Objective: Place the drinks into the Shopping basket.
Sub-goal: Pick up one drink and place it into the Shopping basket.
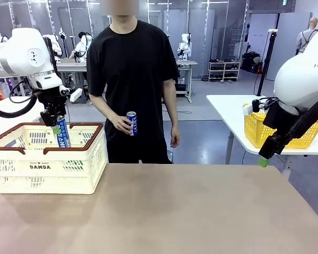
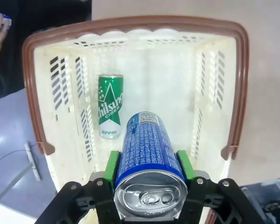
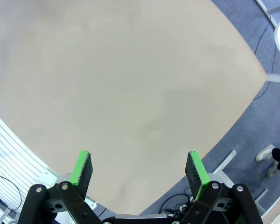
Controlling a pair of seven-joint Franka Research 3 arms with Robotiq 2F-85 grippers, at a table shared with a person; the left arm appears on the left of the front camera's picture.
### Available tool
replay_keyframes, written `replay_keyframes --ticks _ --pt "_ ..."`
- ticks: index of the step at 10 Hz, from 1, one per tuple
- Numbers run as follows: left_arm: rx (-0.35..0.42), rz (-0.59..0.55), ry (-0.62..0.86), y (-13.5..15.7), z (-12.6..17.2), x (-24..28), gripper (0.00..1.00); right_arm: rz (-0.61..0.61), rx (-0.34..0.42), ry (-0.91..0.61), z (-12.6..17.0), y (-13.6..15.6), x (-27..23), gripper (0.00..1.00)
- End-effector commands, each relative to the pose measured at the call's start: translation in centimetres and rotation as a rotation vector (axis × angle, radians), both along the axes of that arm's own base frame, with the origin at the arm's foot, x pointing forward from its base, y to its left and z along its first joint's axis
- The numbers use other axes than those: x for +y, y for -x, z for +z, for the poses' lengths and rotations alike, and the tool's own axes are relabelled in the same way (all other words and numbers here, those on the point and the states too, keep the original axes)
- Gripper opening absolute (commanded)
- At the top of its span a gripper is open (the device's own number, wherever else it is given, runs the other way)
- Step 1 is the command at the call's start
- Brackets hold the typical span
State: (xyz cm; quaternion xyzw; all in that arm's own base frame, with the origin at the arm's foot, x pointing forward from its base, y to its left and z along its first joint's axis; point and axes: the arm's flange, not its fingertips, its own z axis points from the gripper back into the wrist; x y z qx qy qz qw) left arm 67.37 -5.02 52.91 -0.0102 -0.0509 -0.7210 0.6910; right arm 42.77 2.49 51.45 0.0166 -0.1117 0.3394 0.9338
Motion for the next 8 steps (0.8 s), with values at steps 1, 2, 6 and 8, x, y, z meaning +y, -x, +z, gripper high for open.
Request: replay_keyframes --ticks 1,2,6,8 --pt "-0.012 0.009 -0.005 0.2 0.9 -0.3 0.58 0.015 0.000 0.004 0.1 0.1 -0.3 1.00" --pt "-0.012 0.009 -0.005 0.2 0.9 -0.3 0.58 0.015 0.000 0.004 0.1 0.1 -0.3 1.00" --pt "0.047 -0.025 -0.001 -0.9 -0.9 0.0 0.58 0.015 0.000 0.004 0.1 0.1 -0.3 1.00" --pt "0.048 -0.071 0.021 -2.1 -3.1 1.1 0.58 0.015 0.000 0.004 0.1 0.1 -0.3 1.00"
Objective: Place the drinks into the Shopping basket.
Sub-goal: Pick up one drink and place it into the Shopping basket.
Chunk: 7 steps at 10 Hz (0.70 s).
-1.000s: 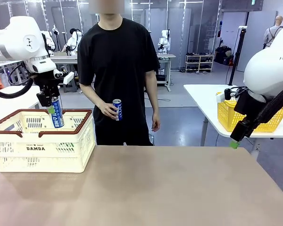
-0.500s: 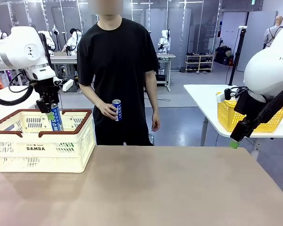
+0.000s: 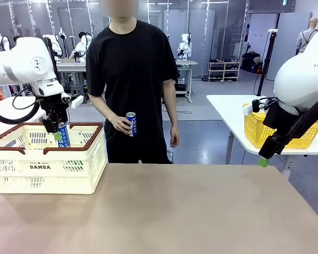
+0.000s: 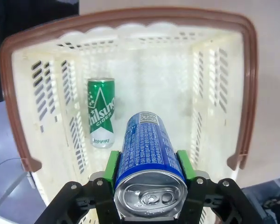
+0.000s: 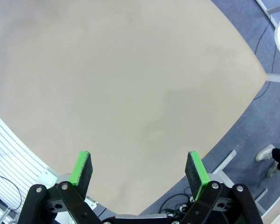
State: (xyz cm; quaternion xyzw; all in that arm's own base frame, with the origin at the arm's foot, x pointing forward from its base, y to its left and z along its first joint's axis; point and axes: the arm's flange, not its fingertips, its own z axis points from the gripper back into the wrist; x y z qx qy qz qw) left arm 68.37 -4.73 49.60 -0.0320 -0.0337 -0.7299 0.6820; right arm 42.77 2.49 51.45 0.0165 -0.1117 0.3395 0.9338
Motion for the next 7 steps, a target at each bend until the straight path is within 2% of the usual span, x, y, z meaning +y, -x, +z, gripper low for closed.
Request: replay_keyframes --ticks 1,4,7 --pt "-0.021 -0.079 0.027 -1.5 -0.8 1.2 0.58 0.015 0.000 0.004 0.1 0.1 -0.3 1.00" --pt "0.008 -0.097 0.008 -2.4 -4.0 2.1 0.58 0.015 0.000 0.004 0.1 0.1 -0.3 1.00" --pt "0.051 -0.101 0.053 -2.3 -6.9 2.0 0.58 0.015 0.000 0.004 0.1 0.1 -0.3 1.00"
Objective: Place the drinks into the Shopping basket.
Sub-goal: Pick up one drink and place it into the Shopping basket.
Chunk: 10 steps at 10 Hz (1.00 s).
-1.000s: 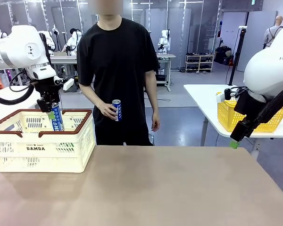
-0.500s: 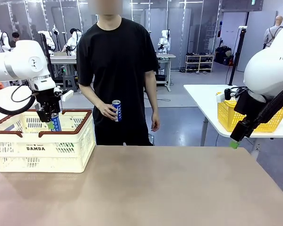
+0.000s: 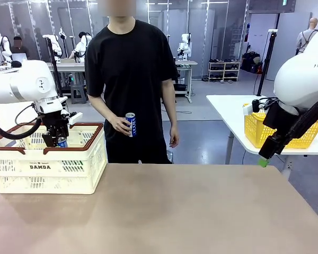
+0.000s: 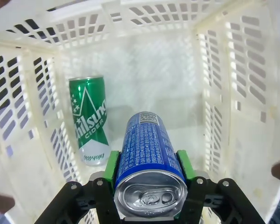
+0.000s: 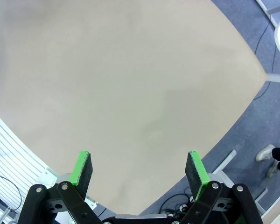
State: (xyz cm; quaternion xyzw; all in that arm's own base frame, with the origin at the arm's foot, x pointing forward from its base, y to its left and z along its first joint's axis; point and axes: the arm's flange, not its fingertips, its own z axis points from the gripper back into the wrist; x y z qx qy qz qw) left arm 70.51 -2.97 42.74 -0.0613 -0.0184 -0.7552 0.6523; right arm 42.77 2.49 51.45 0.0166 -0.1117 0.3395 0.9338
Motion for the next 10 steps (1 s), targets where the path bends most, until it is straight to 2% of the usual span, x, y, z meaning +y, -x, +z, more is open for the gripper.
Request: replay_keyframes --ticks 1,10 --pt "0.002 -0.018 0.037 -0.1 -0.8 0.2 0.58 0.015 0.000 0.004 0.1 0.1 -0.3 1.00" --pt "0.045 -0.026 0.014 0.5 -4.8 -0.1 0.58 0.015 0.000 0.004 0.1 0.1 -0.3 1.00"
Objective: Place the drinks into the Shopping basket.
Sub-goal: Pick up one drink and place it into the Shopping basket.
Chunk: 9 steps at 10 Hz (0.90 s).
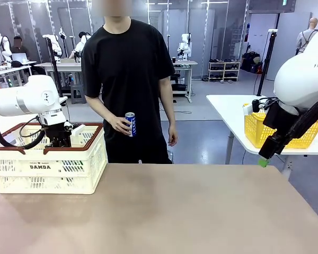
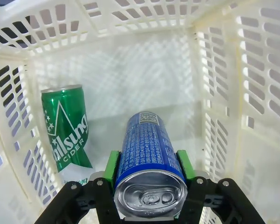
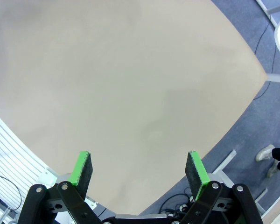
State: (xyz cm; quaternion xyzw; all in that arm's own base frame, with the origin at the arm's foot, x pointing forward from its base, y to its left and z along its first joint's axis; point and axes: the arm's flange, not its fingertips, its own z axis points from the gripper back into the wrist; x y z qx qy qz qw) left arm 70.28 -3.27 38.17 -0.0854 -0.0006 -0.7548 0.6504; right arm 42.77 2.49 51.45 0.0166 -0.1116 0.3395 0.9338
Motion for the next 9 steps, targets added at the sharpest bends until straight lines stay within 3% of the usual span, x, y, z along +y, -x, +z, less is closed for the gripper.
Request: replay_keyframes --ticks 1,5,6,7,8,9 --pt "-0.003 -0.019 -0.023 0.3 -0.5 0.0 0.58 0.015 0.000 0.004 0.1 0.1 -0.3 1.00" --pt "-0.010 -0.017 0.018 0.7 -0.2 -0.4 0.58 0.015 0.000 0.004 0.1 0.1 -0.3 1.00" --pt "-0.003 -0.027 0.031 0.8 0.4 -0.6 0.78 0.015 0.000 0.004 0.1 0.1 -0.3 1.00" --pt "-0.006 -0.025 0.026 0.9 1.2 -0.7 0.78 0.015 0.000 0.004 0.1 0.1 -0.3 1.00" --pt "-0.013 -0.023 0.013 1.0 1.9 -0.8 0.98 0.015 0.000 0.004 0.1 0.1 -0.3 1.00" --pt "-0.020 -0.013 0.001 1.1 2.6 -0.7 0.79 0.015 0.000 0.004 0.1 0.1 -0.3 1.00"
